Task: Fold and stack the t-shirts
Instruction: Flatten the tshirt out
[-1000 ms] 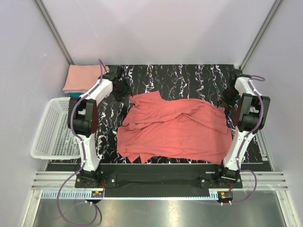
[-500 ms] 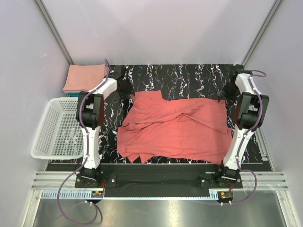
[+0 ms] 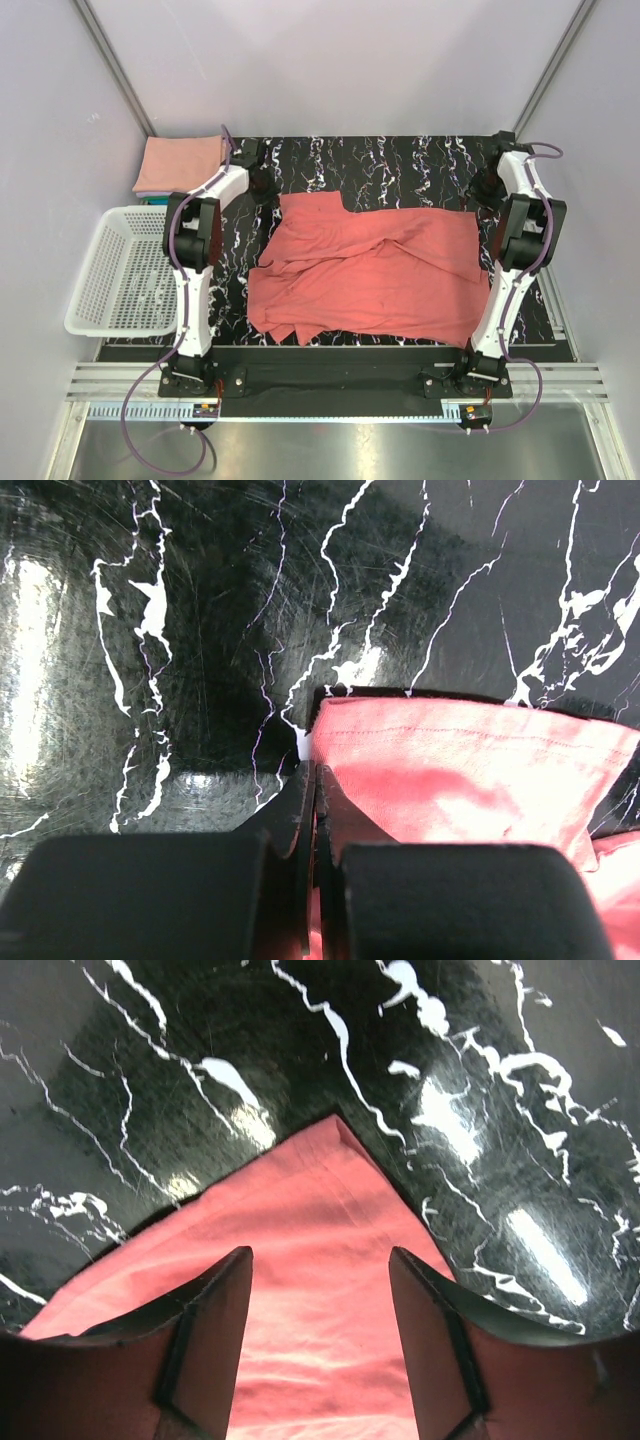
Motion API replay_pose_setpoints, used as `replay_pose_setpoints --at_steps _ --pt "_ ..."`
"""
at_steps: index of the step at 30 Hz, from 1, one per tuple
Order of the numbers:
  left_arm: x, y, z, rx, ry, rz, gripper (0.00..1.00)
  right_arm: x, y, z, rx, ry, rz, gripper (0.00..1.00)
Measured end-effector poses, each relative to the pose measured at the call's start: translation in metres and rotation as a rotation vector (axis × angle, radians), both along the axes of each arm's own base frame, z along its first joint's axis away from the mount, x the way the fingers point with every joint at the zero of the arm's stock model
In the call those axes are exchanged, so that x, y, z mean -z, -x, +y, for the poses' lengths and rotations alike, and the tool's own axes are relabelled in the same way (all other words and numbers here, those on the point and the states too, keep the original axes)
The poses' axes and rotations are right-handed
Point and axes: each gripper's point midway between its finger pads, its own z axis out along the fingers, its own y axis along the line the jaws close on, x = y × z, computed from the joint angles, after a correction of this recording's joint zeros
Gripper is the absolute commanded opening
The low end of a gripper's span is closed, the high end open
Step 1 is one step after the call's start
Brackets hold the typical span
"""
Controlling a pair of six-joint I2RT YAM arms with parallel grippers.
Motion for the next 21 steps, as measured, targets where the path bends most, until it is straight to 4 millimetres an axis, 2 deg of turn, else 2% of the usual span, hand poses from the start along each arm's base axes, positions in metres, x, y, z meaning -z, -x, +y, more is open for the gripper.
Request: replay_pose_setpoints --at_steps 7,10,16,19,20,21 --pt "-0.001 0.001 -0.001 -0.017 0.013 0.003 0.00 0.012 -0.007 -0.004 0.018 0.008 0.034 0.63" --pt "-0.002 0.009 -0.001 -0.020 0.013 0.020 0.00 0.019 -0.010 -0.007 0.035 0.015 0.049 0.63" --pt "-0.008 0.018 -0.007 -0.014 0.014 0.027 0.00 0.036 -0.003 -0.008 0.076 0.017 0.103 0.61" --pt "-0.013 0.024 -0.009 -0.009 0.015 0.025 0.00 0.037 -0.004 -0.008 0.091 0.017 0.099 0.53" --pt "-0.015 0.027 -0.010 -0.011 0.013 0.026 0.00 0.037 -0.004 -0.008 0.094 0.016 0.099 0.38" --pt "-0.016 0.029 -0.010 -0.013 0.010 0.030 0.00 0.037 -0.004 -0.008 0.093 0.017 0.100 0.32"
